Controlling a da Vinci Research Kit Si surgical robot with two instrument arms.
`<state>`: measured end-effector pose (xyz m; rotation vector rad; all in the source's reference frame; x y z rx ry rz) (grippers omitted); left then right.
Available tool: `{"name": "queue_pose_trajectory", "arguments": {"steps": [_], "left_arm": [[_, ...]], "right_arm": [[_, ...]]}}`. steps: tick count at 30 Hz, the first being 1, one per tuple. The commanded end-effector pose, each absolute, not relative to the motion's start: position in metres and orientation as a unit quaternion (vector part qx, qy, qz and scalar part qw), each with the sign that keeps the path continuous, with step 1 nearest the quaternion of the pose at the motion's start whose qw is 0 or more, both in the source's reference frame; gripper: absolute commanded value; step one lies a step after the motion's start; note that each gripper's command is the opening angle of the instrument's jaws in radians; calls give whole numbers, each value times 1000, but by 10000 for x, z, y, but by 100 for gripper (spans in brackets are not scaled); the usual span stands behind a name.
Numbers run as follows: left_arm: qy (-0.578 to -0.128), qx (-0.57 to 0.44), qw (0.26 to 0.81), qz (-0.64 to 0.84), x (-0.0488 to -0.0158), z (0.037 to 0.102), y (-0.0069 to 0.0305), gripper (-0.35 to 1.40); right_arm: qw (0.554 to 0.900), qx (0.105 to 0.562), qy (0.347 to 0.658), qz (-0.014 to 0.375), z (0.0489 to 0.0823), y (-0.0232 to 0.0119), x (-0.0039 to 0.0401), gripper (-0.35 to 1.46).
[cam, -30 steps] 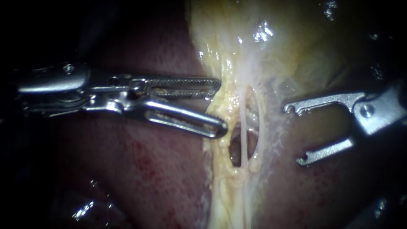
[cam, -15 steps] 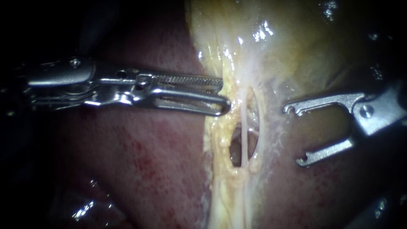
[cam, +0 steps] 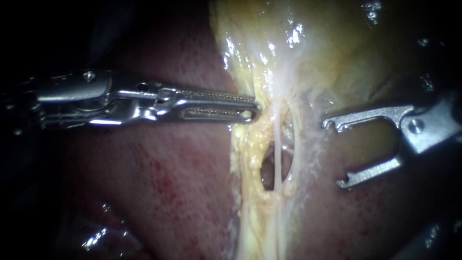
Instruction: Grabbing gallbladder
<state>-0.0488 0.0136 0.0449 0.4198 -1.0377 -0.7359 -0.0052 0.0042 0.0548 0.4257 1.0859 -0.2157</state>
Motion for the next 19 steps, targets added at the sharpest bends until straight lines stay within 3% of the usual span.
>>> {"name": "queue_pose_trajectory", "arguments": {"steps": [1,19], "left_arm": [[-481,195,784,-341,-488,448,136,-35],[-481,199,783,-342,-487,447,135,-35]], "right_arm": [[829,201,512,-101,548,42,-52,60],[829,201,512,-102,548,42,-53,60]]}}
